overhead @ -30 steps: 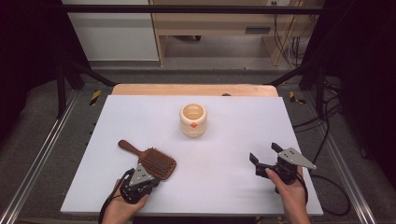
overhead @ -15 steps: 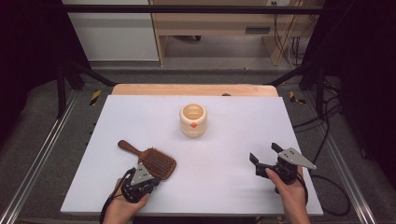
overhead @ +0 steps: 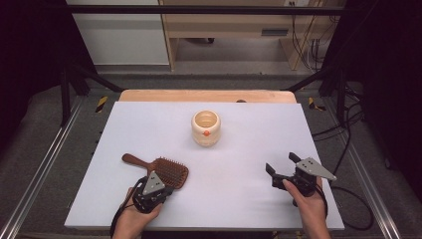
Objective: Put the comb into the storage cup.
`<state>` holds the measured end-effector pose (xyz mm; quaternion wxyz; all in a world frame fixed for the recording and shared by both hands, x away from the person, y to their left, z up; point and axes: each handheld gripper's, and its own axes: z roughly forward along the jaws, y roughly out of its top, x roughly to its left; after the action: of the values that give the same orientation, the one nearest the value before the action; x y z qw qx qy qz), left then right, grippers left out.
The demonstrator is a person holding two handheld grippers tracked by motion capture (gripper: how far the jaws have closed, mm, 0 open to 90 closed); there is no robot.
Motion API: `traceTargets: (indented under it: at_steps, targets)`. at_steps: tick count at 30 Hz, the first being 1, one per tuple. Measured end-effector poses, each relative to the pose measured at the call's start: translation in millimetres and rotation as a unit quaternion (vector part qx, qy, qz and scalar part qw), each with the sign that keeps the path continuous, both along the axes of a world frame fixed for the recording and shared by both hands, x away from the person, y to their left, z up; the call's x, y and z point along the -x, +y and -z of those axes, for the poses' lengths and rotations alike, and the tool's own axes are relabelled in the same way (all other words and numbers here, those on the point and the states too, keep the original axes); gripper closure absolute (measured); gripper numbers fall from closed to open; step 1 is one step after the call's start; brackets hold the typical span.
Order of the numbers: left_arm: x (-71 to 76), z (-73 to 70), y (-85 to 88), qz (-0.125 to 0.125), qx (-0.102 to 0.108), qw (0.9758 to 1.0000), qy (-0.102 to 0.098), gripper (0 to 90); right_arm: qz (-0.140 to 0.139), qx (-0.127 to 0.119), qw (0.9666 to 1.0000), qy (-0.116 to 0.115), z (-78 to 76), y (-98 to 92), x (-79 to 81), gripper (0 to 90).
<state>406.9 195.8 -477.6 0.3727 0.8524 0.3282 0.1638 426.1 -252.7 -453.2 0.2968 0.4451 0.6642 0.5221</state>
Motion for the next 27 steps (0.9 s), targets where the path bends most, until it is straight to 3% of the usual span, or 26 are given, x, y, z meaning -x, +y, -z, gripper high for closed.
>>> traceTargets:
  at_steps: [9, 27]
  targets:
    - [-13.0, -0.8, -5.8, -0.001, -0.003, 1.0, -0.006, 89.7, -0.002, 0.001, 1.0, 0.0, 0.1, -0.1, -0.6, 5.6]
    - [-30.6, -2.6, -22.2, 0.004, -0.029, 0.9993, -0.022, 89.8, -0.003, -0.001, 1.0, 0.0, 0.1, 0.2, -1.0, 5.6]
